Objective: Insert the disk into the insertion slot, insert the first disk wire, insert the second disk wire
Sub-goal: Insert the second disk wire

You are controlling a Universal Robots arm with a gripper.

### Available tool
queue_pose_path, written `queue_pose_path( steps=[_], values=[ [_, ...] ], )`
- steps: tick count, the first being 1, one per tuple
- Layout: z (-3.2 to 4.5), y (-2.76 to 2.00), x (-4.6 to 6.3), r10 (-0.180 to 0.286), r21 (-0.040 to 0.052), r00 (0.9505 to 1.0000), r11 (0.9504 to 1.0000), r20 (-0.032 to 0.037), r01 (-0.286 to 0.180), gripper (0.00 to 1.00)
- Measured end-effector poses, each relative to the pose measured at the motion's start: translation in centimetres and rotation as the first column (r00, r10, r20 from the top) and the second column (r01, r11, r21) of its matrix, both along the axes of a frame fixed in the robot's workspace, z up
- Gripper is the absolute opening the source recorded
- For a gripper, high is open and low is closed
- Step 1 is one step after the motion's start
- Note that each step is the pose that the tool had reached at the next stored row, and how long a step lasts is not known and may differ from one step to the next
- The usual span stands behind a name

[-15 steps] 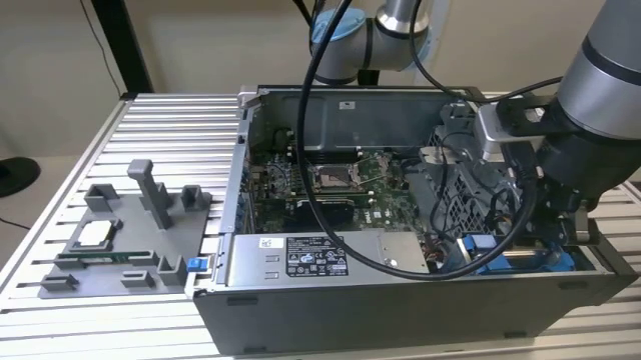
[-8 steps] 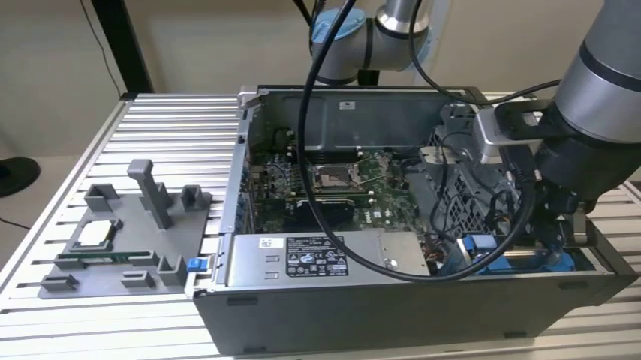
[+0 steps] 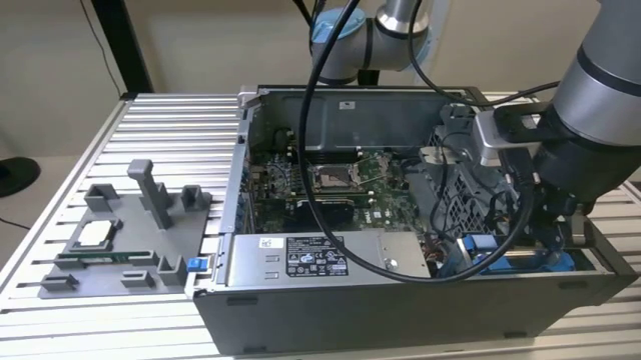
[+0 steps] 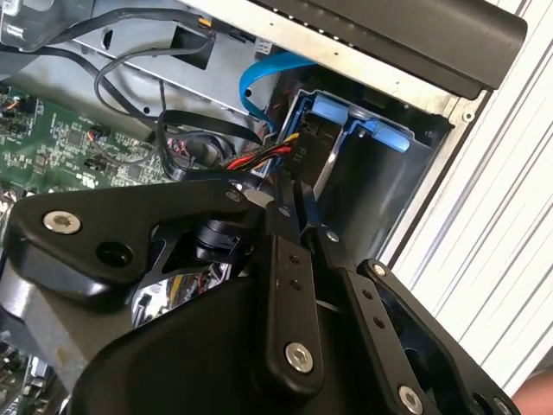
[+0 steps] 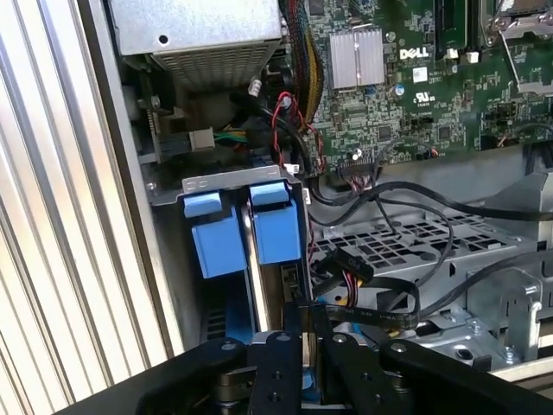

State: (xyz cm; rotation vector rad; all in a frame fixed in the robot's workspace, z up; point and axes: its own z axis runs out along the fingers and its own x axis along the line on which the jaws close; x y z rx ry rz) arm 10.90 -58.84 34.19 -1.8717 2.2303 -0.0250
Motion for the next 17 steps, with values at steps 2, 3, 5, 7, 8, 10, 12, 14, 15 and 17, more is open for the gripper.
queue_pose_path(
  steps=[2, 3, 5, 7, 8, 10, 12, 14, 15, 17],
  values=[
    [-0.05, 0.02, 0.0, 0.002, 0.0, 1.0, 1.0, 0.0006, -0.002, 0.0],
    [-0.07, 0.02, 0.01, 0.003, 0.0, 1.0, 1.0, 0.0009, -0.003, 0.0],
    [-0.11, 0.04, 0.01, 0.004, 0.0001, 1.0, 1.0, 0.0014, -0.004, 0.0],
    [-0.16, 0.05, 0.01, 0.006, 0.0001, 1.0, 1.0, 0.0019, -0.006, 0.0],
    [-0.19, 0.05, 0.01, 0.007, 0.0001, 1.0, 1.0, 0.0021, -0.007, 0.0],
    [-0.22, 0.05, 0.05, 0.01, 0.0, 0.9999, 0.9999, 0.0023, -0.01, 0.0],
    [-0.26, 0.06, 0.1, 0.015, 0.0001, 0.9999, 0.9999, 0.0022, -0.015, 0.0],
    [-0.27, 0.06, 0.12, 0.022, 0.0001, 0.9997, 0.9997, 0.0023, -0.022, 0.0],
    [-0.27, 0.06, 0.12, 0.026, 0.0001, 0.9997, 0.9997, 0.0023, -0.026, 0.0],
    [-0.27, 0.06, 0.13, 0.034, 0.0001, 0.9994, 0.9994, 0.0022, -0.034, 0.0]
  ],
)
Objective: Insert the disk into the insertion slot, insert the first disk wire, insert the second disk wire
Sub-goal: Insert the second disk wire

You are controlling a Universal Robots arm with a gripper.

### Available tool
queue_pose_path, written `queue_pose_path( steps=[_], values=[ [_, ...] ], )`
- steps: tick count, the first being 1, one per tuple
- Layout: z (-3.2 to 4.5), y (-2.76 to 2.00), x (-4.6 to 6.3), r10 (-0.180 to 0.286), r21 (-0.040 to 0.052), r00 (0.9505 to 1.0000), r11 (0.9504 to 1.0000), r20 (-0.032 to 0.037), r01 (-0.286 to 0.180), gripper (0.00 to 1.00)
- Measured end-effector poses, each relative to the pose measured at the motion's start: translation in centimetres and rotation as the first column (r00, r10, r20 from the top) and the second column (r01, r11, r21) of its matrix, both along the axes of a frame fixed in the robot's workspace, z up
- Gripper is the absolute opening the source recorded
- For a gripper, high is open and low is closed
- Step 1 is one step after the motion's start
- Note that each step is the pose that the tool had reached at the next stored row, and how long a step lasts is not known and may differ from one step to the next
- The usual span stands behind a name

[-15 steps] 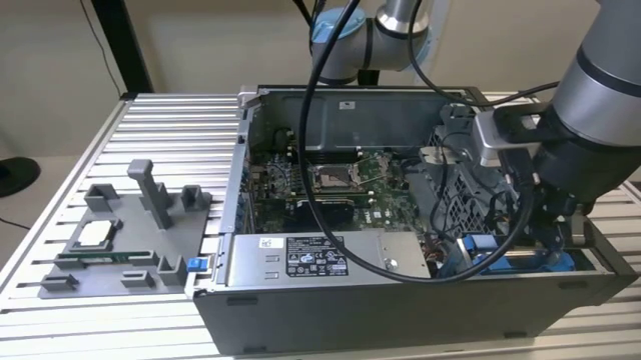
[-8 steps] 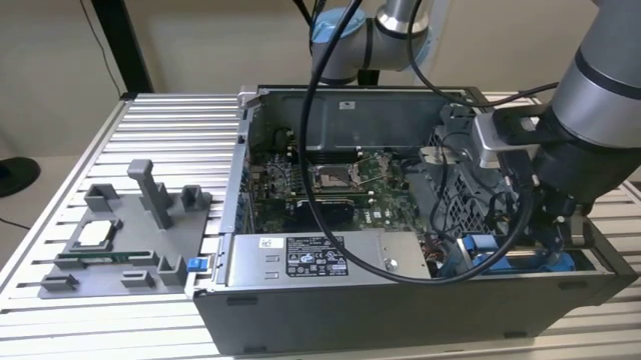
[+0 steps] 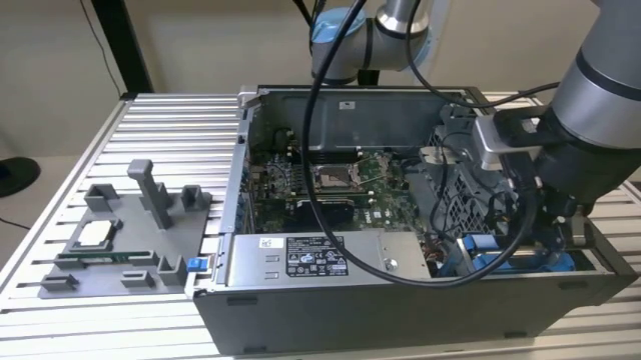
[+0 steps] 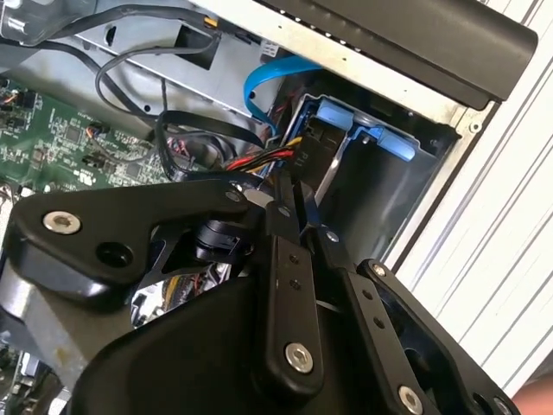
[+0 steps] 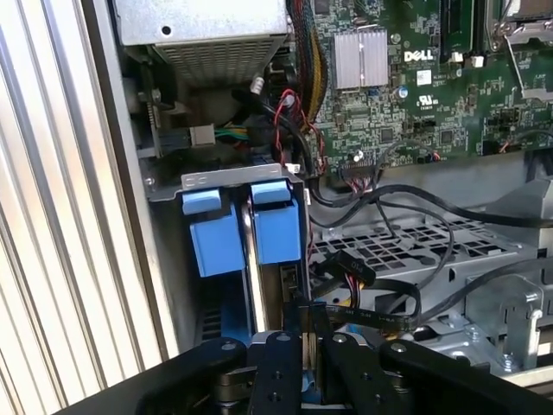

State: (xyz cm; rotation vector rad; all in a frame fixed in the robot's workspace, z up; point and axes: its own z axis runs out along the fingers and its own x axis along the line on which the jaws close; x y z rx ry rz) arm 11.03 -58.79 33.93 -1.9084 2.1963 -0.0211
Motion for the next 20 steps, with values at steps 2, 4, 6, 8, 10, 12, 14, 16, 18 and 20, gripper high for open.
queue_pose_path(
  steps=[2, 4, 6, 8, 10, 12, 14, 16, 18, 20],
  values=[
    [0.0, -0.01, 0.02, 0.007, -0.0002, 1.0, 1.0, 0.0, -0.007, 0.0],
    [0.0, -0.03, 0.07, 0.014, -0.0001, 0.9999, 0.9999, 0.0, -0.014, 0.0],
    [0.0, -0.06, 0.13, 0.021, 0.0, 0.9998, 0.9998, 0.0, -0.021, 0.0],
    [0.0, -0.11, 0.15, 0.027, -0.0002, 0.9996, 0.9996, 0.0, -0.027, 0.0],
    [0.0, -0.16, 0.16, 0.029, 0.0, 0.9996, 0.9996, 0.0, -0.029, 0.0],
    [0.0, -0.21, 0.16, 0.031, 0.0, 0.9995, 0.9995, -0.0001, -0.031, 0.0],
    [0.0, -0.26, 0.16, 0.032, -0.0001, 0.9995, 0.9995, -0.0001, -0.032, 0.0],
    [-0.03, -0.26, 0.16, 0.032, -0.0001, 0.9995, 0.9995, -0.0001, -0.032, 0.0],
    [-0.1, -0.26, 0.16, 0.032, -0.0001, 0.9995, 0.9995, 0.0, -0.032, 0.0],
    [-0.24, -0.27, 0.16, 0.032, 0.0002, 0.9995, 0.9995, 0.0, -0.032, 0.0]
  ],
)
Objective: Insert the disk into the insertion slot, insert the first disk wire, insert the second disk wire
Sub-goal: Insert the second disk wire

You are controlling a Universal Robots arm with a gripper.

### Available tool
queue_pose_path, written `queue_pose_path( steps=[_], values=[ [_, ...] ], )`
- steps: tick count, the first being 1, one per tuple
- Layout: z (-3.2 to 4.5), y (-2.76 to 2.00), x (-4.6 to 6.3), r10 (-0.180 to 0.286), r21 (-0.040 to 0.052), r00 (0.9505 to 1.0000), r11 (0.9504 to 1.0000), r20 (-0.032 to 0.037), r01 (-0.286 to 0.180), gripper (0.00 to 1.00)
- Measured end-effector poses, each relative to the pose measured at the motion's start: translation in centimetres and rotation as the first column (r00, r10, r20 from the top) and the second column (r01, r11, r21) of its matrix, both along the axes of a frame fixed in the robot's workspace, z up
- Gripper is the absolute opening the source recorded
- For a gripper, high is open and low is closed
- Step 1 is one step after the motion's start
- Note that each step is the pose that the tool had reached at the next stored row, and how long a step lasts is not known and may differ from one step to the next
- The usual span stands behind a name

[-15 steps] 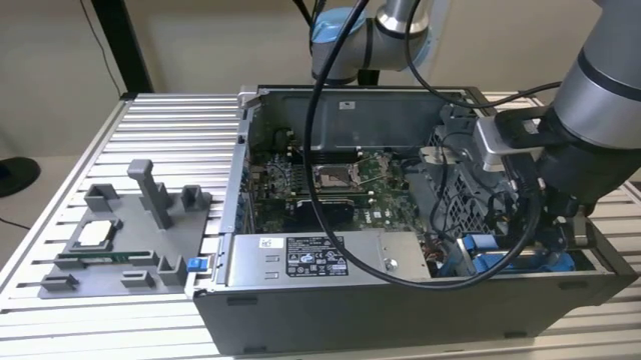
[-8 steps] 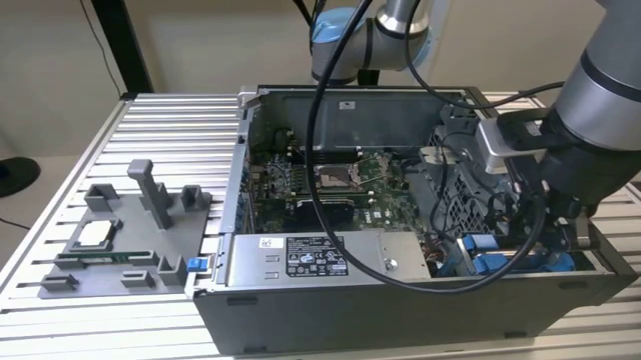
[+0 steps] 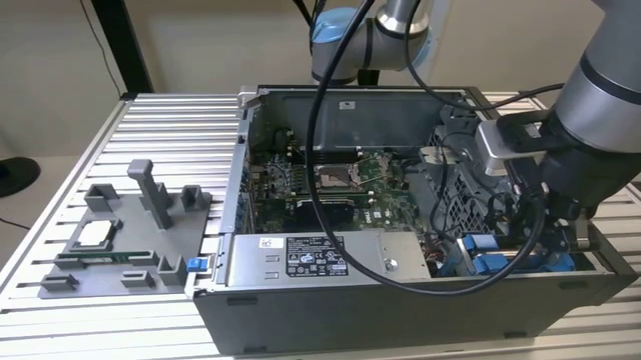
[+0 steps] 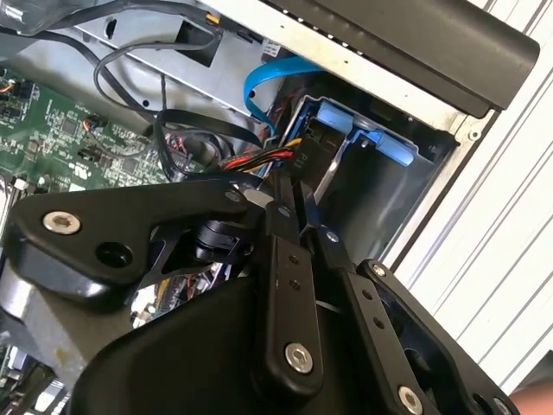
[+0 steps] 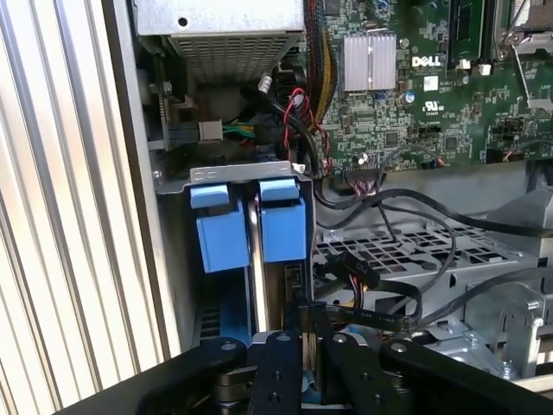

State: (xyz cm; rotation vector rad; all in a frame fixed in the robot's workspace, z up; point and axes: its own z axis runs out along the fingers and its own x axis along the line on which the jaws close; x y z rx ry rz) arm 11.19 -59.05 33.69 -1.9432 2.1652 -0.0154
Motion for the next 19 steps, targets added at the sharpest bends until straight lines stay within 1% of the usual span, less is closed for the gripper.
queue_pose_path(
  steps=[7, 12, 13, 16, 19],
  values=[
    [-0.65, 0.0, 0.0, 0.0, -0.0011, 1.0, 1.0, 0.0, 0.0, 0.0],
    [-0.71, 0.0, 0.0, 0.0, -0.0003, 1.0, 1.0, 0.0, 0.0, 0.0],
    [-0.73, 0.0, -0.01, 0.0, 0.0003, 1.0, 1.0, -0.0002, 0.0, 1.0],
    [-0.7, 0.0, 0.0, 0.0, 0.0002, 1.0, 1.0, 0.0, 0.0, 1.0],
    [-0.2, 0.0, 0.01, 0.0, 0.001, 1.0, 1.0, -0.002, 0.0, 1.0]
  ],
)
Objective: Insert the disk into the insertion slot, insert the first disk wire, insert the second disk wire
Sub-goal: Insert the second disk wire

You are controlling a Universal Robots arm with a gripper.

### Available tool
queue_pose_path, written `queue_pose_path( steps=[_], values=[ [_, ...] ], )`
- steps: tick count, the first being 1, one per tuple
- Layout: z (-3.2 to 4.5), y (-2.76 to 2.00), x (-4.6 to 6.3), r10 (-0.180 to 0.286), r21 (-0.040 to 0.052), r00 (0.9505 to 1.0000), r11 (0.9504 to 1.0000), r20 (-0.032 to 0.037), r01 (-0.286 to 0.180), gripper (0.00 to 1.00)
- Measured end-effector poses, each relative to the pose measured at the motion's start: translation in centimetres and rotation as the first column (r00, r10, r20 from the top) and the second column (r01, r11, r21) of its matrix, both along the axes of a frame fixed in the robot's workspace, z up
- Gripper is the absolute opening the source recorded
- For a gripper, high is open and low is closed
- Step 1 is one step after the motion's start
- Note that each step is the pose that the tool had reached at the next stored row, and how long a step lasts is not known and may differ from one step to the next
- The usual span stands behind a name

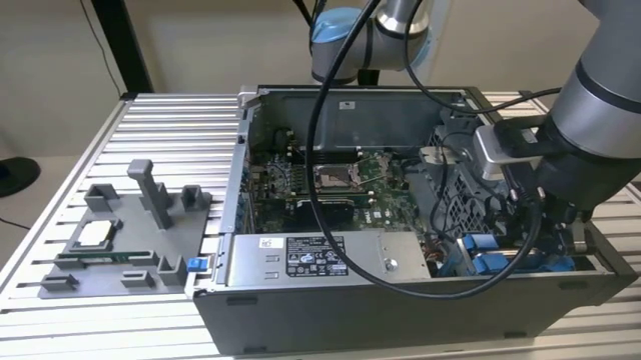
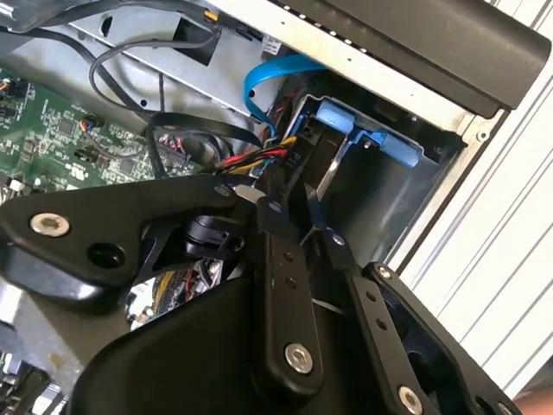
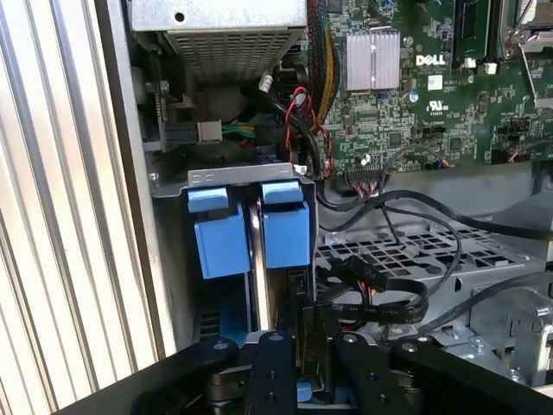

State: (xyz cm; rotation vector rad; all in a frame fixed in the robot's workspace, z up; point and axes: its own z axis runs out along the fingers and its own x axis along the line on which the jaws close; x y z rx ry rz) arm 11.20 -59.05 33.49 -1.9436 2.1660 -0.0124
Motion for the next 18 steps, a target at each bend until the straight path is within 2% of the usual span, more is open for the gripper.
queue_pose_path(
  steps=[5, 11, 18],
  values=[
    [1.57, 0.0, 0.0, 0.0, 0.0021, 1.0, 1.0, -0.0015, 0.0, 1.0],
    [3.84, 0.0, 0.0, 0.0, 0.0043, 1.0, 1.0, -0.0021, 0.0, 1.0],
    [4.03, 0.0, 0.0, 0.0, 0.0046, 1.0, 1.0, -0.0025, 0.0, 1.0]
  ],
)
